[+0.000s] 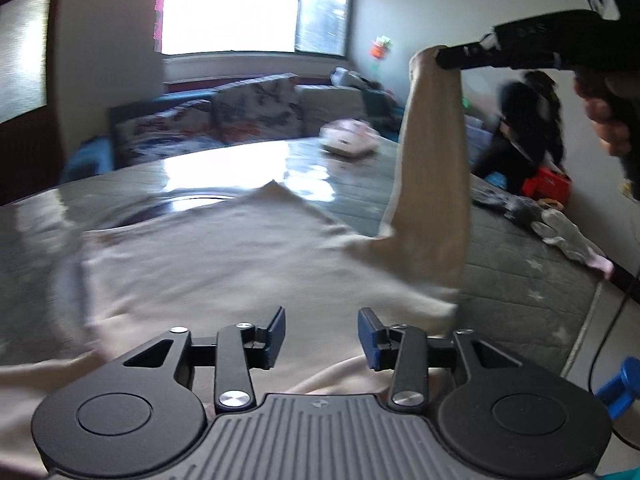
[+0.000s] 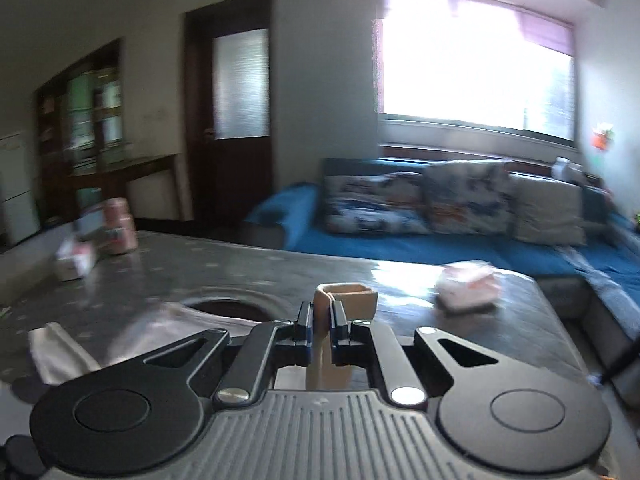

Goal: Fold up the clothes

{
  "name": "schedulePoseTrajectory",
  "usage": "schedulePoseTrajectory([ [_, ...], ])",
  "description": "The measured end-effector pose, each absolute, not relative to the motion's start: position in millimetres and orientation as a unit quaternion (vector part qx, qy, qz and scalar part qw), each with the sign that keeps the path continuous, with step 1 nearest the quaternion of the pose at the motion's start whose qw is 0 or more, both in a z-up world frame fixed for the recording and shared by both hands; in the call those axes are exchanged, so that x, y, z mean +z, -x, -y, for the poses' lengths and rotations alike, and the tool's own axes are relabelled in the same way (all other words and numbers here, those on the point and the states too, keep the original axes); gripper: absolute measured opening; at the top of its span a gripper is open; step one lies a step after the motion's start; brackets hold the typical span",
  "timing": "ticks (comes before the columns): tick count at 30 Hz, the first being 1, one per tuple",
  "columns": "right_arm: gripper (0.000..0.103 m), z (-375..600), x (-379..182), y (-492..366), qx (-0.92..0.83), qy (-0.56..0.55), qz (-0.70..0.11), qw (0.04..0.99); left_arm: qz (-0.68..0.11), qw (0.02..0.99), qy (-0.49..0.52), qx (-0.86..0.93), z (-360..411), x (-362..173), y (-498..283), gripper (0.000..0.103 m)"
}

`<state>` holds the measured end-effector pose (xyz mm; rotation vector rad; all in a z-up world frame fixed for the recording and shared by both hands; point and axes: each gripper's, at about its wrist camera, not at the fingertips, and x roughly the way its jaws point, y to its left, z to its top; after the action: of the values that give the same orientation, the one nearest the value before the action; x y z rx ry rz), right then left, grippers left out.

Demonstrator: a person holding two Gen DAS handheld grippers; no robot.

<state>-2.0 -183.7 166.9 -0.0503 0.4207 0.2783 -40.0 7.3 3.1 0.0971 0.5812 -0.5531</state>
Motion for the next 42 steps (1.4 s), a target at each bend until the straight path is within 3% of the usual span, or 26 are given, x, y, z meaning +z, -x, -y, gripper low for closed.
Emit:
schedulePoseTrajectory([
  [8,0.007,74.5,132.8,-6.3,0.246,0.059,-0.259,0.932,-0.29,0.938,-0.006,-0.188,-83.1,-5.1,53.9,0.046],
  [19,0.01,-6.7,51.8,12.8,0.343,0.105,-0.354,0.864,-0.294,0.941,0.023,-0.163,-108.0,-11.0,61.4,0.046],
  [31,0.01,102.6,55.5,11.0,0.233,0.084,-0.373,0.894,-0.275,0.937,0.025,-0.214,-69.1,0.0,38.5,0.044],
  [42,0.01,146.3,43.0,5.3,0.193,0.046,-0.365,0.91,-0.312,0.921,0.008,-0.232,-46.8,-19.9,16.1,0.031],
])
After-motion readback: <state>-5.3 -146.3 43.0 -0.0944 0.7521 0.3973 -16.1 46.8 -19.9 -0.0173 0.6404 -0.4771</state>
